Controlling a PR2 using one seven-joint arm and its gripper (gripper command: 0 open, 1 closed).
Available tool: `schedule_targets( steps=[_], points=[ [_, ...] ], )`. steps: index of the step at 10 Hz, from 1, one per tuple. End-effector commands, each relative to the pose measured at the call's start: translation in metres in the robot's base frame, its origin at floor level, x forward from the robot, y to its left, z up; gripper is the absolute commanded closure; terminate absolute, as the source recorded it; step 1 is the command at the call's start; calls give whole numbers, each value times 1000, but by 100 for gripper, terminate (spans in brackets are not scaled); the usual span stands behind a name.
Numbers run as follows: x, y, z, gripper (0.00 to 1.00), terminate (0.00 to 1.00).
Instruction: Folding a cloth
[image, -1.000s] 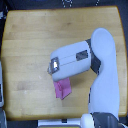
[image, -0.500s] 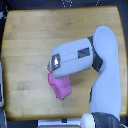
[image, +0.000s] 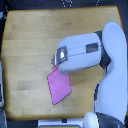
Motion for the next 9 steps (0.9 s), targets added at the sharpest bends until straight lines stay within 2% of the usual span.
schedule_targets(
  steps=[1,4,9],
  points=[
    [72,-49,50,0,0],
    [96,-74,59,0,0],
    [120,-122,62,0,0]
  ],
)
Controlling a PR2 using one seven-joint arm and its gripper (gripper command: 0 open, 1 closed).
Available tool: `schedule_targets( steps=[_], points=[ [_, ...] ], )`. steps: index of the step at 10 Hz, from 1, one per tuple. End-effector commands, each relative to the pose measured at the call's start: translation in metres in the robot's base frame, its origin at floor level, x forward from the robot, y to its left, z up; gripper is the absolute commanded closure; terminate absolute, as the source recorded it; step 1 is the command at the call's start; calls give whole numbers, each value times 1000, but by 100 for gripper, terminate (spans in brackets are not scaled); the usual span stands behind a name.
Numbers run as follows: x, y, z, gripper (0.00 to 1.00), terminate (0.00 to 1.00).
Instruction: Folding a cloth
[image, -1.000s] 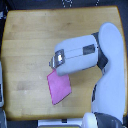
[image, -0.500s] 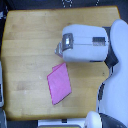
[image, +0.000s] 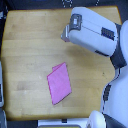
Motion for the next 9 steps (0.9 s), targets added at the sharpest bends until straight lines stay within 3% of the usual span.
schedule_targets(
  steps=[1,9],
  points=[
    [33,-63,8,0,0],
    [47,-162,26,0,0]
  ],
)
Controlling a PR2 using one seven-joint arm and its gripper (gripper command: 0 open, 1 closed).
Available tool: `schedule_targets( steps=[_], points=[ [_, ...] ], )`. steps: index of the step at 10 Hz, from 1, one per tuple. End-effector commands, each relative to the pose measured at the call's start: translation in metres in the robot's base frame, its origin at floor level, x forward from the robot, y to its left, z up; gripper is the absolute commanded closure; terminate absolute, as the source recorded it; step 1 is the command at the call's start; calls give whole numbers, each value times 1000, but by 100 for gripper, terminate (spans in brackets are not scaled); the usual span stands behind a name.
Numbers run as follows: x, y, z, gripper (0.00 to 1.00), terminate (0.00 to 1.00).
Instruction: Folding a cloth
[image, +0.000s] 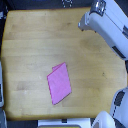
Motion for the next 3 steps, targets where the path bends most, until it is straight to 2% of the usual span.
schedule_targets(
  steps=[1,2,3],
  points=[
    [9,-61,5,0,0],
    [10,-66,3,0,0],
    [8,-75,1,0,100]
  ],
)
